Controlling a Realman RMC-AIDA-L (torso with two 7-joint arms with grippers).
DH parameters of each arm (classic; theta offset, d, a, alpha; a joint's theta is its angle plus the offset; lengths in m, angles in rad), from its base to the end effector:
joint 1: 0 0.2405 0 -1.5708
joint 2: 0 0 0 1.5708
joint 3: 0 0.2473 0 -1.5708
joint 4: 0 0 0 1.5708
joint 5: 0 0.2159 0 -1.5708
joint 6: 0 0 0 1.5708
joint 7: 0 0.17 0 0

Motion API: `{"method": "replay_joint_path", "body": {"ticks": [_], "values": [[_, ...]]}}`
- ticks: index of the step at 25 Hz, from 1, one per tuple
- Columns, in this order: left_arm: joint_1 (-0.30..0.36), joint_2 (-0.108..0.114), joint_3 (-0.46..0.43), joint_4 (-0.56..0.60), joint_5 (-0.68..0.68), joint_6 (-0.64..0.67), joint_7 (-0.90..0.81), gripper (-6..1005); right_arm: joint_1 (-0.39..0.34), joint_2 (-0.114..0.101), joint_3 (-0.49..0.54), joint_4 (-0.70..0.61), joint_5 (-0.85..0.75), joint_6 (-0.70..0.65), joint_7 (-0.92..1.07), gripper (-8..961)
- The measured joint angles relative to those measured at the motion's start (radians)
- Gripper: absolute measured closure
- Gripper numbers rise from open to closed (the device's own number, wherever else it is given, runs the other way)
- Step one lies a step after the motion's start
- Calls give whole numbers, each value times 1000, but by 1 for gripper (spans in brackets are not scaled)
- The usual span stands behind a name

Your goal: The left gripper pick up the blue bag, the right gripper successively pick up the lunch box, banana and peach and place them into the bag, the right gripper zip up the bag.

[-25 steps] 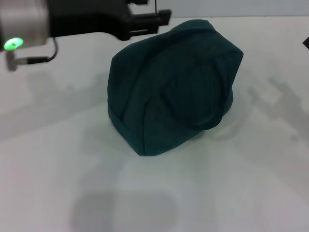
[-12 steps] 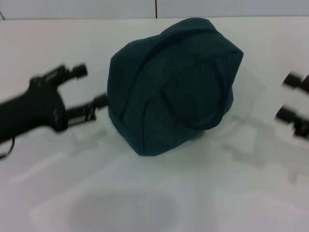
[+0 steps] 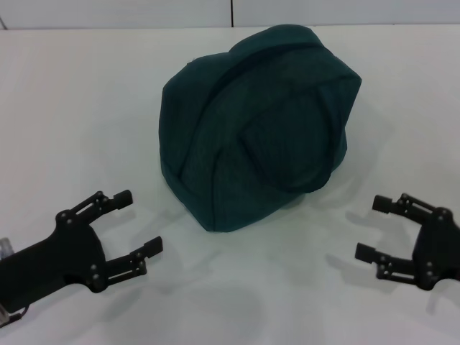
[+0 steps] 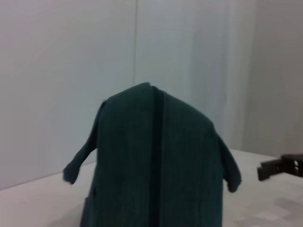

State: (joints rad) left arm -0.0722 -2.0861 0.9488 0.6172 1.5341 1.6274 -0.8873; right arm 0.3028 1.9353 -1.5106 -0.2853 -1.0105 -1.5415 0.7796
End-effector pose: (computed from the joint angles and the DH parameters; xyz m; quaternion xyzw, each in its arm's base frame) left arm -0.3110 0.2230 -0.0193 -0.9013 -0.1569 -0.3200 0.2463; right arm 0.2942 0.2566 -0.0400 -0.9153 0.1443 0.3311 0.1782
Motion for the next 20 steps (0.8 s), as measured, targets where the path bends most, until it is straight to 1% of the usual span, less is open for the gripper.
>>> {"method": "replay_joint_path", "body": {"ticks": [3, 5, 20], "values": [[-5, 1, -29, -66, 2, 7, 70, 112, -11, 17, -3, 1, -5, 65, -11, 97], [-4, 1, -31, -78, 2, 7, 88, 112, -14, 22, -4, 1, -6, 83, -11, 97], [-7, 3, -40, -91, 4, 11, 72, 112, -17, 27, 0, 2, -7, 78, -12, 97]]}}
